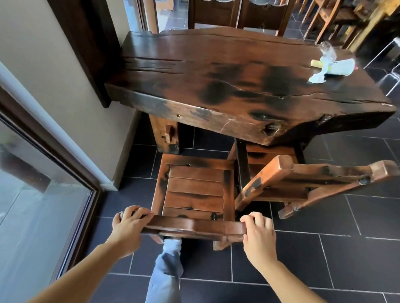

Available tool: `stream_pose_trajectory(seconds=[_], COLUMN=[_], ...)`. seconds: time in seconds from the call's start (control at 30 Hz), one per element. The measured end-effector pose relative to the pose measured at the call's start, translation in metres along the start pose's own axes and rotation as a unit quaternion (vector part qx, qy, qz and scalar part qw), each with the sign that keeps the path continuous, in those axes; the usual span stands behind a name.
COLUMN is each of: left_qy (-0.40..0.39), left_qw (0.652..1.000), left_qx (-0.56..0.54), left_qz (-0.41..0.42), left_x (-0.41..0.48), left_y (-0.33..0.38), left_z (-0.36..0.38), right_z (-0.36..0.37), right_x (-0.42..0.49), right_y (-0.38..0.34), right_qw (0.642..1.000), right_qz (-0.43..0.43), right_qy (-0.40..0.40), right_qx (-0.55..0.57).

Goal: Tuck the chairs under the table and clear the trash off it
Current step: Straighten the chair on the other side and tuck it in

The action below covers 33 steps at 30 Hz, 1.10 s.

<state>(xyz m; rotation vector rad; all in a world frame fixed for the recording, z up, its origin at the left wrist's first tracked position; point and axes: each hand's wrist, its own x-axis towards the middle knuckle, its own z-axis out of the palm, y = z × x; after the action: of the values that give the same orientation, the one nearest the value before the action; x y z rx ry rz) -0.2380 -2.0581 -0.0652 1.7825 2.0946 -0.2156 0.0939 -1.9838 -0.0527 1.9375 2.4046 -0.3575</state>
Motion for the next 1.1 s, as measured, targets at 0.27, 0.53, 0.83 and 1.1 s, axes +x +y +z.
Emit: stream_pose_trajectory(seconds=[0.27,0.53,0.83,1.1], left_qy=[-0.004,-0.013,0.019,-0.006], left_qw=[0.999,0.999,0.998,0.996], left_qx=[0.029,0.041,0.058,0.078], left_qz=[0.013,0.018,0.035,0.038], left_x=[0.063,0.136,0.189,0.193], left_y=[-0.029,-0.053,-0.046,-0.037], left_z=[-0.031,-0.059,-0.079,-0.092], right_z=[-0.002,-0.008,-0.013,-0.022], right_x=[0.044,0.111,0.173,0.181], right_y=[-0.027,-0.045,-0.041,-0.042], right_qw=[1.0,1.0,0.999,0.999], right_qz=[0.006,0.019,0.032,0.03], right_qy=[-0.009,-0.003,-0.003,-0.027], right_qx=[0.017,0.019,-0.001,-0.026])
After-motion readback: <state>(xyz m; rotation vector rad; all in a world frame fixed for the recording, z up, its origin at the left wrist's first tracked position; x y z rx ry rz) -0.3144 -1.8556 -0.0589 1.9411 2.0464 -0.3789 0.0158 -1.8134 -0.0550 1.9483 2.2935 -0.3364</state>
